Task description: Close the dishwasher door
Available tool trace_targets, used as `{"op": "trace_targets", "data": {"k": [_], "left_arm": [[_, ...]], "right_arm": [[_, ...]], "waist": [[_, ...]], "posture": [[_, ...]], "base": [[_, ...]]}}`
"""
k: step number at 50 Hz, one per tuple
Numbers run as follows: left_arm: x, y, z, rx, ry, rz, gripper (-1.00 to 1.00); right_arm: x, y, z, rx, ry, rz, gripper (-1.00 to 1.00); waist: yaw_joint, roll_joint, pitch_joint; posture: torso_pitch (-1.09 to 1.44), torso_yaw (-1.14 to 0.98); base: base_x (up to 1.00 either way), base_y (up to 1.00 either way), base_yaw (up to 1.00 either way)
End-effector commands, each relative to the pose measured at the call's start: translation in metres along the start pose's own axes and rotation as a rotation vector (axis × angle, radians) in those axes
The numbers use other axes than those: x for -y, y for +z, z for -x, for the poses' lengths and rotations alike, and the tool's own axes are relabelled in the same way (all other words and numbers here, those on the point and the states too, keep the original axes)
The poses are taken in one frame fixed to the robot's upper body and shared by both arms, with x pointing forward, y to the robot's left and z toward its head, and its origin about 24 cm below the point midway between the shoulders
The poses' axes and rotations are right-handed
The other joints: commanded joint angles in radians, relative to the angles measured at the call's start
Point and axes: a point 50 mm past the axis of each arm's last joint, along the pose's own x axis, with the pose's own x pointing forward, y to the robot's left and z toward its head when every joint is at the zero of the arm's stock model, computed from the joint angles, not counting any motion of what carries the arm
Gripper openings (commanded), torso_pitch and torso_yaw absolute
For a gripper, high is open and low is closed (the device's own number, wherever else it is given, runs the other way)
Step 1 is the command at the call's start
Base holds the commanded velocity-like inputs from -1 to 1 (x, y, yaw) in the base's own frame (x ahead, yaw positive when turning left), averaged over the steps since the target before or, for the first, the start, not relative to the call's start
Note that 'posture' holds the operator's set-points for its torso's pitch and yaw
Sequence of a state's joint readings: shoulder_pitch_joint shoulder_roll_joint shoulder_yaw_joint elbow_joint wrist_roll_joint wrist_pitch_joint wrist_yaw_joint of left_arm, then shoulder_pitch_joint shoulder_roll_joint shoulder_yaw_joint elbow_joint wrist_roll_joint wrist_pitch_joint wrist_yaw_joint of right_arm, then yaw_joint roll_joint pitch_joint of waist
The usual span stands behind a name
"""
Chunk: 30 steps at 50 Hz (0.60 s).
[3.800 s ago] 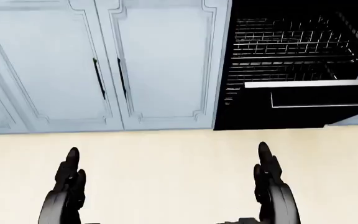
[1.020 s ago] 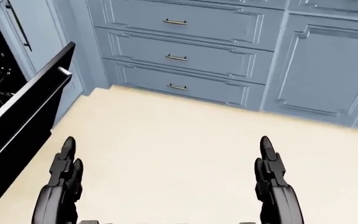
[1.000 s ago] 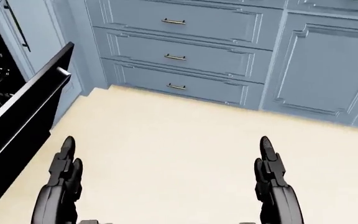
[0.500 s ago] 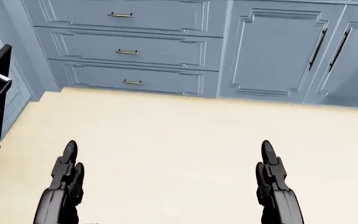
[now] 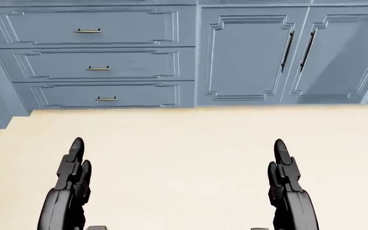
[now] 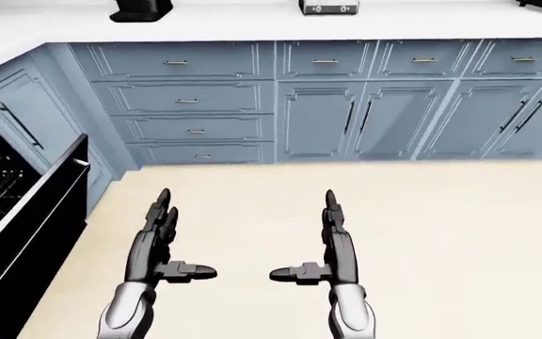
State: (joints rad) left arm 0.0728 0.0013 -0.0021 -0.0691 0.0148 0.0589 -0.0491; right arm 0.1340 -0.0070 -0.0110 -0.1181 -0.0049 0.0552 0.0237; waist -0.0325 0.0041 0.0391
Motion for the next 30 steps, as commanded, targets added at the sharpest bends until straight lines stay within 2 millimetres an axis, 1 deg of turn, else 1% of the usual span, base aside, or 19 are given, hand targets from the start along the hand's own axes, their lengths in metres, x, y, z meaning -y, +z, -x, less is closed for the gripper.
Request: {"op": "trace_targets", "data": {"k": [1,2,3,6,9,10,11,12,14,17,21,26,27,28,30], "left_arm": [[-0.006,0.012,0.001,0.062,0.026,-0.013,1.0],[-0.007,0.015,0.0,0.065,0.028,-0.01,1.0],[-0.008,0.012,-0.001,0.063,0.031,-0.011,1.0],[-0.007,0.011,-0.001,0.061,0.03,-0.012,1.0],[-0.008,0.012,-0.001,0.063,0.031,-0.011,1.0],[-0.008,0.012,-0.001,0.063,0.031,-0.011,1.0],[-0.008,0.012,-0.001,0.063,0.03,-0.011,1.0],[-0.008,0.012,-0.001,0.063,0.031,-0.011,1.0],[-0.008,0.013,-0.001,0.064,0.031,-0.011,1.0],[-0.008,0.011,-0.001,0.062,0.031,-0.011,1.0],[-0.008,0.012,-0.001,0.063,0.031,-0.012,1.0],[-0.008,0.012,-0.001,0.062,0.031,-0.012,1.0],[-0.008,0.012,-0.001,0.063,0.031,-0.013,1.0],[-0.008,0.012,0.0,0.063,0.031,-0.012,1.0],[-0.008,0.012,0.0,0.063,0.031,-0.012,1.0]], "right_arm": [[-0.009,0.017,-0.003,0.093,0.033,-0.006,1.0],[-0.009,0.018,-0.002,0.095,0.033,-0.005,1.0],[-0.008,0.02,-0.002,0.098,0.029,-0.006,1.0],[-0.009,0.017,-0.003,0.091,0.031,-0.004,1.0],[-0.008,0.018,-0.003,0.088,0.029,-0.002,1.0],[-0.008,0.017,-0.003,0.088,0.03,-0.001,1.0],[-0.008,0.017,-0.003,0.087,0.029,-0.001,1.0],[-0.008,0.017,-0.002,0.087,0.029,-0.001,1.0],[-0.008,0.017,-0.003,0.087,0.029,-0.002,1.0],[-0.008,0.015,-0.003,0.084,0.03,-0.004,1.0],[-0.007,0.015,-0.002,0.084,0.027,-0.004,1.0],[-0.007,0.014,-0.002,0.082,0.025,-0.004,1.0],[-0.007,0.009,-0.002,0.082,0.025,-0.003,1.0],[-0.007,0.008,-0.002,0.082,0.025,-0.003,1.0],[-0.007,0.014,-0.001,0.082,0.024,-0.003,1.0]], "waist": [[0.011,0.011,-0.019],[0.02,0.022,-0.013],[0.012,0.007,-0.015],[0.018,0.001,-0.026],[0.024,-0.005,-0.031],[0.026,0.002,-0.047],[0.027,-0.005,-0.029],[0.028,-0.007,-0.022],[0.028,-0.006,-0.02],[0.027,0.001,-0.018],[0.027,0.006,-0.017],[0.028,-0.002,-0.015],[0.028,-0.004,-0.014],[0.028,-0.005,-0.014],[0.028,-0.005,-0.016]], "posture": [[0.0,0.0],[0.0,0.0],[0.0,0.0],[0.0,0.0],[0.0,0.0],[0.0,0.0],[0.0,0.0],[0.0,0.0],[0.0,0.0],[0.0,0.0],[0.0,0.0],[0.0,0.0],[0.0,0.0],[0.0,0.0],[0.0,0.0]], "base": [[0.0,0.0,0.0],[0.0,0.0,0.0],[0.0,0.0,0.0],[0.0,0.0,0.0],[0.0,0.0,0.0],[0.0,0.07,0.0],[0.0,0.09,0.0],[0.0,0.09,0.0],[0.0,0.09,0.0],[0.0,0.09,0.0],[0.0,0.09,0.0],[0.0,0.09,0.0],[0.0,0.09,0.0],[0.0,0.09,0.0],[0.0,0.09,0.0]]}}
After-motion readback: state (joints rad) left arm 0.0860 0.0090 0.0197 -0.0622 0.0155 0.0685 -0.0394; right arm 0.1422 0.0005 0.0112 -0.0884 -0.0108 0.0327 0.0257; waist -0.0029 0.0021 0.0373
